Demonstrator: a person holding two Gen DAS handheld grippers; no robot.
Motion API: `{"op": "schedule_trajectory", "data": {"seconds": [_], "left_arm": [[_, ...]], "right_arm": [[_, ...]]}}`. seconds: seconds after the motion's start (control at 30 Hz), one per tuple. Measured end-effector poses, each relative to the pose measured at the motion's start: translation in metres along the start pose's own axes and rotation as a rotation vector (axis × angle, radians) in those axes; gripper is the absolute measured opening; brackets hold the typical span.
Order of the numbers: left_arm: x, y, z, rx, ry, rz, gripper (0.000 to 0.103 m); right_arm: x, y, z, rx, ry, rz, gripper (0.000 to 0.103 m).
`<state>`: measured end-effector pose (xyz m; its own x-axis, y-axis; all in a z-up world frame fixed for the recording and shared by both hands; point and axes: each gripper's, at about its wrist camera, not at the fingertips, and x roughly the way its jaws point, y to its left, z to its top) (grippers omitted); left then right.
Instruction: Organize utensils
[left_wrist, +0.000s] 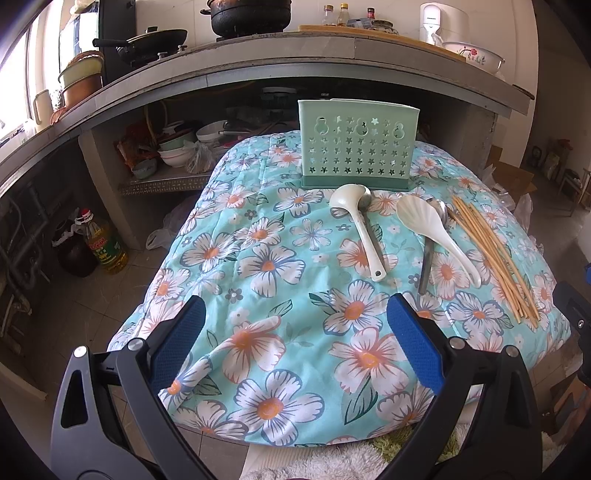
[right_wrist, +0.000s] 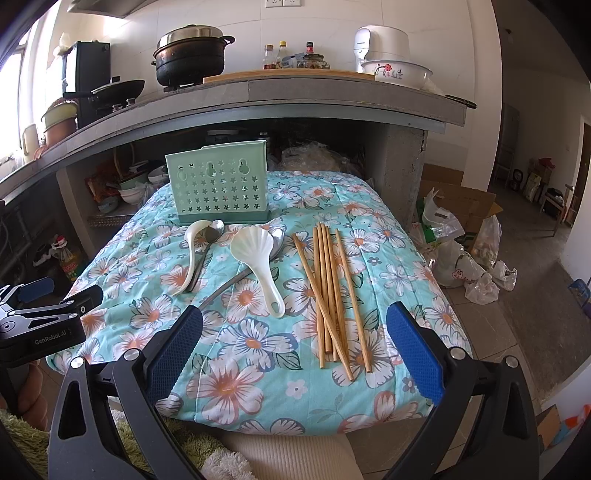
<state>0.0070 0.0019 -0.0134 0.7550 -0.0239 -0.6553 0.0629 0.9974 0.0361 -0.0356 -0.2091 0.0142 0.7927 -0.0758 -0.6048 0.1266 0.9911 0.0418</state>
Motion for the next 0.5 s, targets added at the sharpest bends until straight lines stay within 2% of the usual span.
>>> {"op": "schedule_trajectory", "data": {"seconds": [0.5], "left_arm": [[0.0006,0.0008,-0.0017,0.000,0.004,0.000,0.095]], "right_arm": [[0.0006,0.0000,-0.0006,0.000,0.002,0.000,0.097]]}}
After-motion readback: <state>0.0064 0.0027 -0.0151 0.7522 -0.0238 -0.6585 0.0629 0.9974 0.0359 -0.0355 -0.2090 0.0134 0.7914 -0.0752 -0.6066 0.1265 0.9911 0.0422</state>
